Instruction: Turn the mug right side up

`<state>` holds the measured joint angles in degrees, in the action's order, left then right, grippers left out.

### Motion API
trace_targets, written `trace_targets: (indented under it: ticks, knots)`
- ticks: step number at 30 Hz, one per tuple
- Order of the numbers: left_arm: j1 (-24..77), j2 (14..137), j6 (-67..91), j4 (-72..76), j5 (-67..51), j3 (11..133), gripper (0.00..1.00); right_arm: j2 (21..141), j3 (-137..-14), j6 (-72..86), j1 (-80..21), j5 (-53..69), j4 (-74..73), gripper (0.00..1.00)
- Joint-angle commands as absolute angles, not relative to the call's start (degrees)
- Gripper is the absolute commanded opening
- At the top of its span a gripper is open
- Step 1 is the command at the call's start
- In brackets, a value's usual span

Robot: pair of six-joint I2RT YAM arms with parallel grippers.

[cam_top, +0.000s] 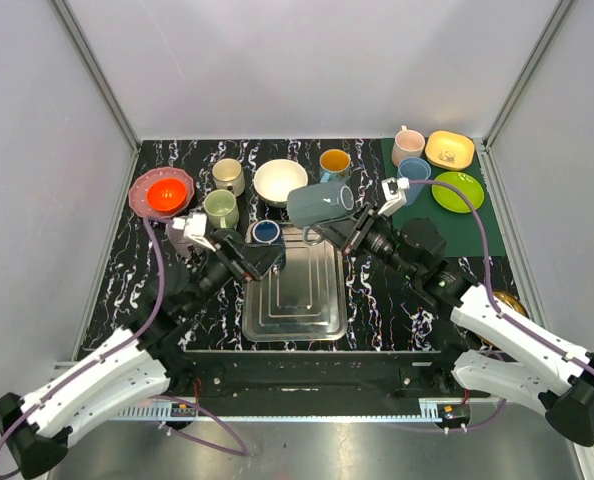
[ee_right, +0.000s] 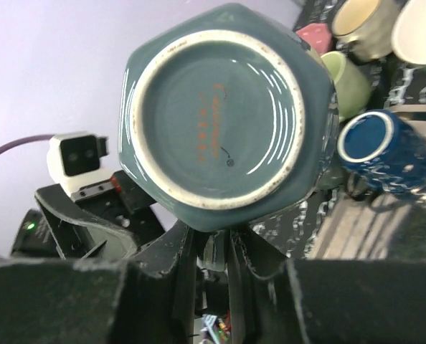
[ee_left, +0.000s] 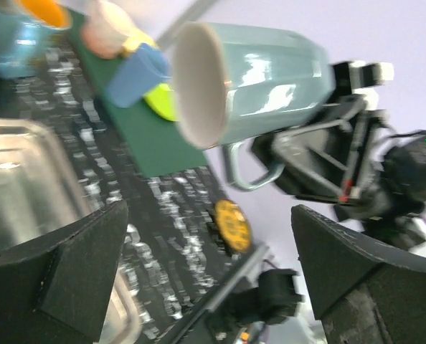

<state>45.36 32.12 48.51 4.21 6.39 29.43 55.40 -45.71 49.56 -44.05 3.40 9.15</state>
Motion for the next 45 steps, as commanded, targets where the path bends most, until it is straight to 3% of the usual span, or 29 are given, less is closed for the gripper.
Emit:
trace_targets:
  ticks: [1,6,17,21,27,31,34,36,38,40,41,43,45]
  knots:
    - [45.35,38.74,56.59,33.55,-8.86,29.44,0.99,54.14,-45.62,55.54,-42.98,13.52,30.84,0.00]
    - [45.35,47.19,61.34,44.36,-13.18,30.58,0.97,54.93,-44.30,58.88,-42.45,16.34,35.51,0.00]
    - [45.35,55.10,65.74,57.47,-14.33,32.17,0.79,54.23,-42.55,59.94,-42.36,19.34,36.83,0.00]
    - [45.26,56.07,67.85,64.67,-13.45,31.38,0.55,53.35,-41.31,60.03,-42.36,20.13,37.00,0.00]
    - [45.00,57.83,68.99,67.22,-13.62,32.52,0.37,53.44,-40.43,58.89,-42.45,21.71,35.60,0.00]
    - [44.56,58.36,69.96,69.35,-13.54,32.52,0.00,53.00,-40.69,55.91,-42.36,22.50,31.65,0.00]
    - [44.21,58.10,69.96,67.78,-14.15,33.13,0.00,52.38,-41.13,53.01,-42.45,22.41,27.08,0.00]
    - [44.12,56.35,66.39,58.69,-15.20,34.27,0.00,52.03,-42.88,49.84,-42.45,21.36,19.98,0.01]
    - [44.21,53.01,61.46,48.48,-14.69,37.25,0.00,51.59,-44.82,46.69,-42.45,19.78,12.88,0.23]
    - [44.38,48.55,53.90,33.27,-12.23,39.54,0.00,50.89,-47.18,44.83,-42.36,16.81,8.11,0.55]
    - [44.38,46.86,51.79,28.44,-8.04,40.25,0.00,50.63,-47.98,43.17,-42.45,15.40,3.30,0.62]
    - [44.38,42.39,45.72,14.37,-3.10,42.87,0.00,50.36,-51.13,41.32,-42.45,10.49,-2.95,0.86]
    - [44.30,40.00,39.75,-2.40,6.82,45.86,0.00,50.71,-53.43,38.68,-42.36,6.79,-11.31,0.90]
